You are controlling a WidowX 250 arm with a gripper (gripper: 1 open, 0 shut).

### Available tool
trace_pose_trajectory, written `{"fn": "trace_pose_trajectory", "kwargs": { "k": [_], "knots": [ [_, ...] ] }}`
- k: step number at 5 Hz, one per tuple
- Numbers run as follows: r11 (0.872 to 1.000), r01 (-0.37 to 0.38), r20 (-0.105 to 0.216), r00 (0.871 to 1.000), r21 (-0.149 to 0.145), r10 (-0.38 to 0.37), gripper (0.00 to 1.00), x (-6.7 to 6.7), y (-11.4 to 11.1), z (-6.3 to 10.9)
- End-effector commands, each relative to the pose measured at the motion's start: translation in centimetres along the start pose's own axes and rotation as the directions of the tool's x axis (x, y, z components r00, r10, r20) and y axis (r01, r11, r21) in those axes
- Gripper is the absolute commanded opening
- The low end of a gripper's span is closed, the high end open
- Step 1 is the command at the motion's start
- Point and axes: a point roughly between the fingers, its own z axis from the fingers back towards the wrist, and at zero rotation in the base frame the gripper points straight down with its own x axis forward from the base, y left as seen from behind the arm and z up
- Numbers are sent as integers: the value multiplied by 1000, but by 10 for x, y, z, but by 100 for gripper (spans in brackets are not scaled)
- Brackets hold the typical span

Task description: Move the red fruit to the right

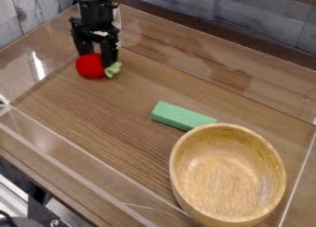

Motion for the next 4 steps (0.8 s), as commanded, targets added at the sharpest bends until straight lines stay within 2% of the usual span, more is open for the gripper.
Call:
{"fn": "trace_pose_trajectory", "kwargs": {
  "k": [1,2,3,4],
  "knots": [
    [998,59,23,998,36,-60,0,4,6,11],
    [998,54,20,998,31,-54,0,5,6,26],
    [999,45,9,999,14,-45,100,6,7,39],
    [999,35,-2,999,9,-35,100,19,17,27]
  ]
}}
